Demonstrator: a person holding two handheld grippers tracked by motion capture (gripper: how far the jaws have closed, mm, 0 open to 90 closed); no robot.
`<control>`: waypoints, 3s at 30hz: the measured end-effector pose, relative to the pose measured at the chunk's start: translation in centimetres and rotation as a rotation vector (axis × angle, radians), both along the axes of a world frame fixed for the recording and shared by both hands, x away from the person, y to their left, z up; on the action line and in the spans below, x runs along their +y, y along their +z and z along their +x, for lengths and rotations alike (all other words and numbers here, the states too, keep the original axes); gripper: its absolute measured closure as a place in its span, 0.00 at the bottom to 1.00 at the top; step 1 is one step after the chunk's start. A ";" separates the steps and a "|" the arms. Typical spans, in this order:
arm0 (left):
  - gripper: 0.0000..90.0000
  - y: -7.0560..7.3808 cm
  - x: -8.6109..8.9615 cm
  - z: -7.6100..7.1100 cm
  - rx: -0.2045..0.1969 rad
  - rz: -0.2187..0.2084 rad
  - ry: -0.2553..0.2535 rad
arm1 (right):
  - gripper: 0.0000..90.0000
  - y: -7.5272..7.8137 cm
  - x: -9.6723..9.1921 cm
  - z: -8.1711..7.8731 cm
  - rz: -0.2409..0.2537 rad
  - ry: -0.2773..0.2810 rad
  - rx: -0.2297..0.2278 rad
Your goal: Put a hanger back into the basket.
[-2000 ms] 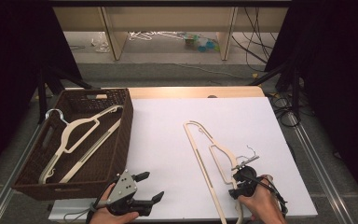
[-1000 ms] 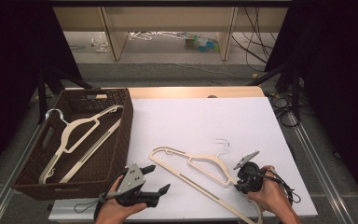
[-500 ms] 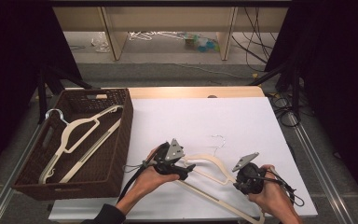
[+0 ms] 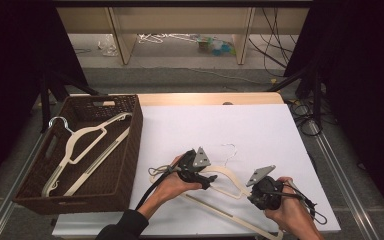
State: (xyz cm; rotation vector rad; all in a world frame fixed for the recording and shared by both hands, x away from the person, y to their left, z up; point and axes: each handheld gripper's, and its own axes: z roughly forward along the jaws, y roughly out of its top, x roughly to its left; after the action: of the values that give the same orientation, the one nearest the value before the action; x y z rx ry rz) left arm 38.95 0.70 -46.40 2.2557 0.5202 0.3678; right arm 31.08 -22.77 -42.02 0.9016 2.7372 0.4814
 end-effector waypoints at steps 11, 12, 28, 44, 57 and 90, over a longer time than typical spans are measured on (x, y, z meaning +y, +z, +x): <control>0.66 0.6 -1.5 0.4 -0.018 0.074 -0.132 | 0.89 0.2 0.2 -0.2 -0.004 0.046 -0.022; 0.67 0.7 -1.4 0.4 -0.017 0.076 -0.141 | 0.89 0.2 0.2 -0.2 -0.004 0.053 -0.026; 0.80 4.5 1.9 -1.3 -0.016 0.064 -0.263 | 0.71 1.4 -0.8 -0.5 0.074 0.171 -0.089; 0.94 7.0 3.6 -3.5 0.103 -0.089 -0.197 | 0.43 4.2 -2.5 -1.2 0.283 0.048 -0.243; 0.95 9.8 4.8 -3.1 0.161 -0.221 -0.054 | 0.39 3.4 -4.2 -2.1 0.341 -0.030 -0.278; 0.95 20.6 24.0 -2.3 -0.026 -0.452 0.329 | 0.32 -0.1 -4.1 -2.8 0.390 -0.102 -0.249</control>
State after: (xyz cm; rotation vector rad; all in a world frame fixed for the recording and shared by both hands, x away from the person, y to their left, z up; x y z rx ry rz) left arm 36.65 24.69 -25.80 1.7295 0.8705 0.3974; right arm 28.23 -26.85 -42.10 0.9836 2.3985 1.0543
